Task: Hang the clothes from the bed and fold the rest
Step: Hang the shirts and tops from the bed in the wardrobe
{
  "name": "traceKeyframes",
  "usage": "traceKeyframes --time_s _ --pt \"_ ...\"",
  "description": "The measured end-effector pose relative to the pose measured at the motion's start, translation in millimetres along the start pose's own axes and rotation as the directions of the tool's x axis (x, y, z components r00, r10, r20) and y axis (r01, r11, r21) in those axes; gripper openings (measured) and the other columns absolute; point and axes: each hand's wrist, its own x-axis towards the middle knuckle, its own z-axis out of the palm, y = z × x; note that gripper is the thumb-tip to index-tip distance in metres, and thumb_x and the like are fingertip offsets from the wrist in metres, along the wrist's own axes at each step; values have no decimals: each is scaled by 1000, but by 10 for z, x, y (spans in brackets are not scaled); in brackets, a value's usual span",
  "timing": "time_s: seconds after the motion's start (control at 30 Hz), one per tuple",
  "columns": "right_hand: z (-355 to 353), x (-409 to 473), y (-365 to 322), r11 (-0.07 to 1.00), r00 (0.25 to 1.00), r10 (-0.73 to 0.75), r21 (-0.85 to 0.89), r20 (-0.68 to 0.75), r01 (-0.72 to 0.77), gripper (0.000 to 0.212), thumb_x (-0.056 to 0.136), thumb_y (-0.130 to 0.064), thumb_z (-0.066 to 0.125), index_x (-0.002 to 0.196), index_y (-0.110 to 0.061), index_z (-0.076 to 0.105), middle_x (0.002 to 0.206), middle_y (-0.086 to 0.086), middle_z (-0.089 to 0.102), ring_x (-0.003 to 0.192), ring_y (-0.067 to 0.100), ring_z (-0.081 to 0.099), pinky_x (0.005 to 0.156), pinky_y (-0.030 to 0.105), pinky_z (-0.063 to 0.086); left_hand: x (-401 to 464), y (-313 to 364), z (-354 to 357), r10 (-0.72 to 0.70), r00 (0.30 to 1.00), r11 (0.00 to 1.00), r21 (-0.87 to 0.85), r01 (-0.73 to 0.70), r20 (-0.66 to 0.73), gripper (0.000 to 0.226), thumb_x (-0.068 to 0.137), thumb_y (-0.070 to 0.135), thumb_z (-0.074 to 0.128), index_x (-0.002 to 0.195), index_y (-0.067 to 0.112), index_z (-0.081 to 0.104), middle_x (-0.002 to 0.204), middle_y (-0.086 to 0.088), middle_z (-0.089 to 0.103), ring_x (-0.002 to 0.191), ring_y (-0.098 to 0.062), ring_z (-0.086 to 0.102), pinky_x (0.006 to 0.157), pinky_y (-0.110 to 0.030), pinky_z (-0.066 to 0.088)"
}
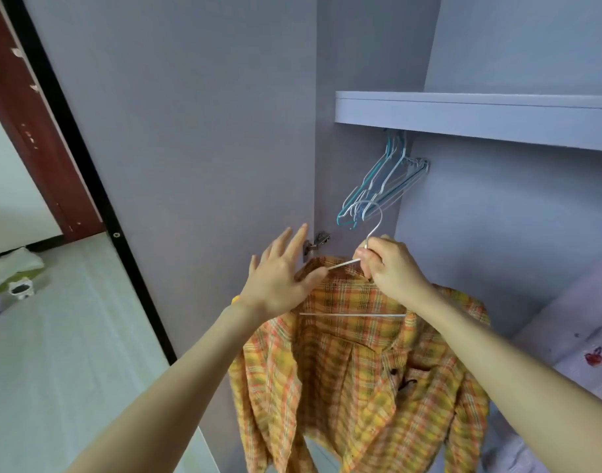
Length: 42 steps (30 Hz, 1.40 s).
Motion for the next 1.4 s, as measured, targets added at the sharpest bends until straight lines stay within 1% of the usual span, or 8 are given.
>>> traceKeyframes --time_s 0.27,0.43,0.57,0.7,0.93,1.03,1.27,1.4 --pt "-132 -96 -74 989 999 20 150 -39 -14 39 95 -15 47 57 -6 51 65 3 59 83 14 53 80 22 38 37 162 185 191 952 978 126 -165 -238 37 91 41 53 126 28 52 108 6 67 95 -23 63 75 -32 47" --pt "-172 -242 66 992 997 56 120 -61 -49 27 93 -16 53 67 -6 55 66 -2 49 65 5 47 60 15 34 105 249 224 249 966 937 270 -223 -69 29 94 48 42 109 31 60 89 6 68 86 -22 62 67 -29 44" --pt "-221 -318 156 997 997 46 71 -61 -42 30 92 -19 55 63 -25 51 69 -3 49 68 6 50 61 18 36 134 287 224 100 995 994 44 -99 -28 21 89 41 57 99 25 68 91 2 69 87 -23 61 72 -30 46" --pt "-233 -322 217 996 995 89 11 -35 -89 25 93 -22 53 78 -5 64 82 11 60 78 19 56 71 30 43 137 398 307 82 997 996 23 -82 -8 15 91 26 58 98 21 70 95 -1 69 94 -27 60 76 -31 46" --pt "-294 -470 228 1000 993 31 1 -110 -31 35 91 -13 56 59 -19 43 60 -8 43 69 5 45 61 19 34 188 335 233 -15 1000 921 -389 21 19 15 89 15 61 88 9 75 87 -5 72 81 -16 62 80 -27 48" --pt "-279 -463 172 1000 985 12 19 -173 -9 32 89 -9 58 59 -12 48 58 -11 43 68 2 44 64 11 33 135 432 325 -10 983 963 -267 -40 -182 18 92 21 56 94 13 72 88 -9 71 84 -29 62 75 -34 48" --pt "-288 -489 105 996 983 63 75 -175 -50 19 88 -11 61 71 -4 67 66 5 57 74 15 50 68 24 36 64 517 567 266 951 964 58 -259 -156 27 96 34 46 118 32 62 89 -2 71 85 -29 64 74 -35 49" --pt "-349 -599 217 961 983 45 -262 -180 -92 44 82 -33 68 124 -20 58 108 -4 49 105 14 40 87 33 31 73 504 560 315 923 949 94 -301 -222 27 96 21 47 114 31 65 92 -2 72 85 -32 64 69 -34 48"
